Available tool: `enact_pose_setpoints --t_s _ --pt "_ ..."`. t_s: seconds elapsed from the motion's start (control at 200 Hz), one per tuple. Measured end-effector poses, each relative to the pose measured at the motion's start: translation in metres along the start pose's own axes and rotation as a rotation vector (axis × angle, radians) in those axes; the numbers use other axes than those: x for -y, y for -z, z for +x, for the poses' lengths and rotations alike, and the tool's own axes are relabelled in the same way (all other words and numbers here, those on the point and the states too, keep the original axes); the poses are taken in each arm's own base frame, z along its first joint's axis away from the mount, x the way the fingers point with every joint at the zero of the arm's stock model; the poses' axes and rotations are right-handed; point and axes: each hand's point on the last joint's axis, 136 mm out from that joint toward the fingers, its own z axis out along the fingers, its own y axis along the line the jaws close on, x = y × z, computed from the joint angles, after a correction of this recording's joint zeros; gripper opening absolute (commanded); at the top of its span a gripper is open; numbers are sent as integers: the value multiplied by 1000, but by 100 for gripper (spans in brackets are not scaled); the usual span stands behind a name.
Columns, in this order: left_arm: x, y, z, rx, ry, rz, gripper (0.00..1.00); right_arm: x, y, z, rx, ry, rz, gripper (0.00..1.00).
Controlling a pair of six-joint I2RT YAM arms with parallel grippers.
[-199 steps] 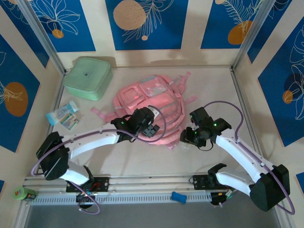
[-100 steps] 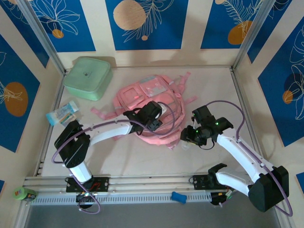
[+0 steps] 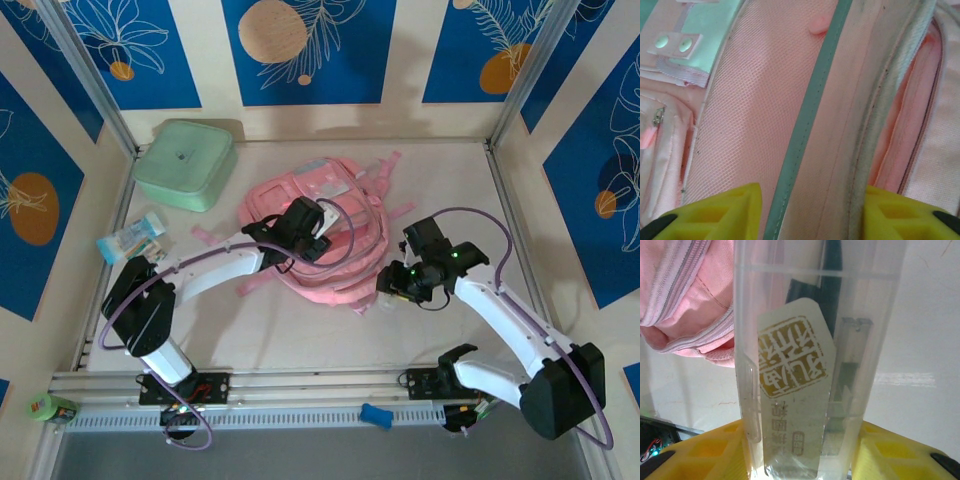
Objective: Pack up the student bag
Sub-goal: Open the student bag at the center of the table.
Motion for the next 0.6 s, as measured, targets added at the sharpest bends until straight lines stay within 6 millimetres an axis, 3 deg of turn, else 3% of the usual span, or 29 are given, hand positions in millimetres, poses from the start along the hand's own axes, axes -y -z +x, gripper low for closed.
enact_pose_setpoints --t_s 0.115,0.24,0.6 --pt "3 0 -1 6 6 22 25 -2 -1 1 -11 3 -6 46" --pt "6 0 -5 3 28 38 0 -9 0 -1 -17 12 -21 46" --pt "26 9 -24 51 195 149 0 -48 3 -34 -17 49 -100 46"
